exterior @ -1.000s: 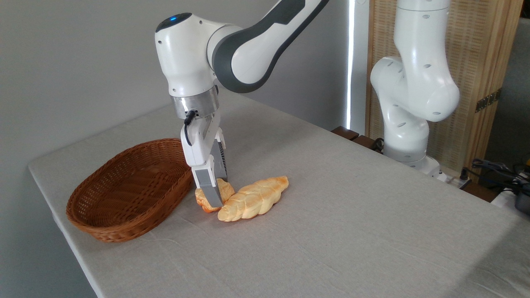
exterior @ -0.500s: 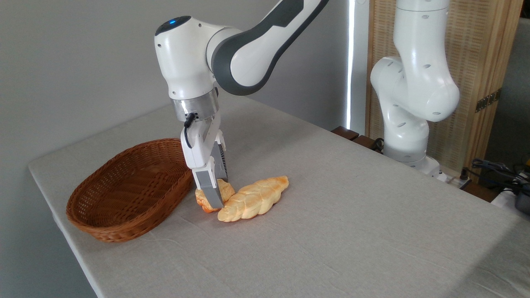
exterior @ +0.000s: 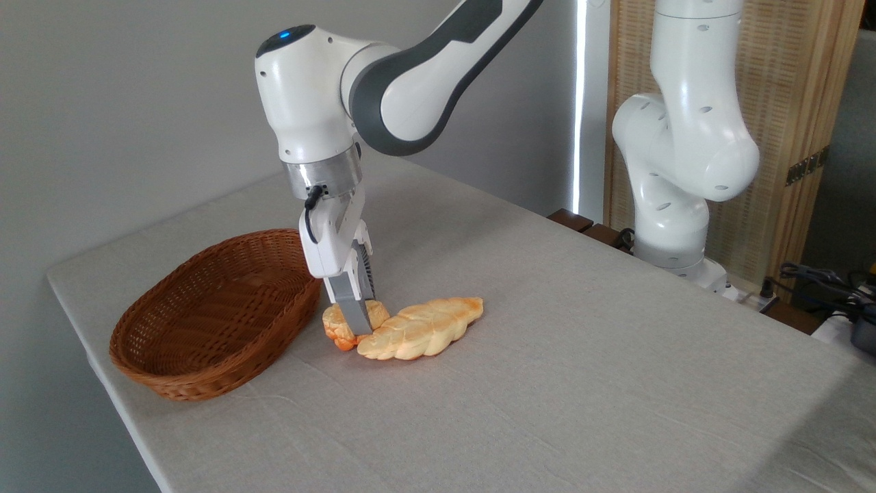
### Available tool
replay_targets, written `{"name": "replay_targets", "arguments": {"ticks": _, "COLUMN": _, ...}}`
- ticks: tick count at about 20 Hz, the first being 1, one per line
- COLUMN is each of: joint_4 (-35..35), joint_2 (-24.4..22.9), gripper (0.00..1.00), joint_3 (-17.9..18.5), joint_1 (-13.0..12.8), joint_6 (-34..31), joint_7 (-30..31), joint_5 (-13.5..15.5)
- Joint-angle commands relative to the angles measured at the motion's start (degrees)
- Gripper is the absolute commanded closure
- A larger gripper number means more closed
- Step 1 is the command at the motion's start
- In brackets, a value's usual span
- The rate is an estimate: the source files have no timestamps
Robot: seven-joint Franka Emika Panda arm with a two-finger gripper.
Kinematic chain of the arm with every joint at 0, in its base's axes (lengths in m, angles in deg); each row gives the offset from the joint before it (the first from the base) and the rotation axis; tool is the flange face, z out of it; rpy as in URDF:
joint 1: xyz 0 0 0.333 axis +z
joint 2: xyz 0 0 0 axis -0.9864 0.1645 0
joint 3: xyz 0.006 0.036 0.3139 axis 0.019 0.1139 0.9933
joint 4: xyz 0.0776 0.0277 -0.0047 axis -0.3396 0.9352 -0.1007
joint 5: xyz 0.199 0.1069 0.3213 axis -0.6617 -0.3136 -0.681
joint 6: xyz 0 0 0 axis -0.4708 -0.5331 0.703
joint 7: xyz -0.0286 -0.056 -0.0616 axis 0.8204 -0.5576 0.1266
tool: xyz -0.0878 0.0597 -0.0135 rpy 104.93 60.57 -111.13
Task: Put bread into the basket
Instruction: 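Lift the roll and carry it over the wicker basket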
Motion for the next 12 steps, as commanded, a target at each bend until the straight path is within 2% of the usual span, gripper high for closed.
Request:
{"name": "replay_targets", "arguments": {"ticks": 1, "joint_4": -4.3, "joint_2": -2.4, "gripper": 0.48, "joint_3": 1.3, "joint_1": 0.1, "joint_6": -7.2, "joint_7": 3.5, "joint_5": 0.1}}
{"name": "replay_targets", "arguments": {"ticks": 4, "joint_4": -6.5, "joint_2": -2.9, "gripper": 0.48, "joint_3": 2.8, "joint_1": 0.1, "joint_6": -8.7, "joint_7": 8.7, "joint_5": 3.1}}
{"name": "replay_targets", "arguments": {"ticks": 7, "joint_4": -7.6, "joint_2": -3.7, "gripper": 0.47, "joint_3": 3.0, "joint_1": 0.1, "joint_6": -8.8, "joint_7": 12.9, "joint_5": 4.8}}
{"name": "replay_targets", "arguments": {"ticks": 10, "joint_4": -11.2, "joint_2": -3.1, "gripper": 0.47, "joint_3": 2.7, "joint_1": 0.1, "joint_6": -8.7, "joint_7": 20.3, "joint_5": 7.8}}
{"name": "replay_targets", "arguments": {"ticks": 12, "joint_4": -13.5, "joint_2": -2.1, "gripper": 0.47, "joint_3": 2.2, "joint_1": 0.0, "joint_6": -8.7, "joint_7": 28.1, "joint_5": 9.3}}
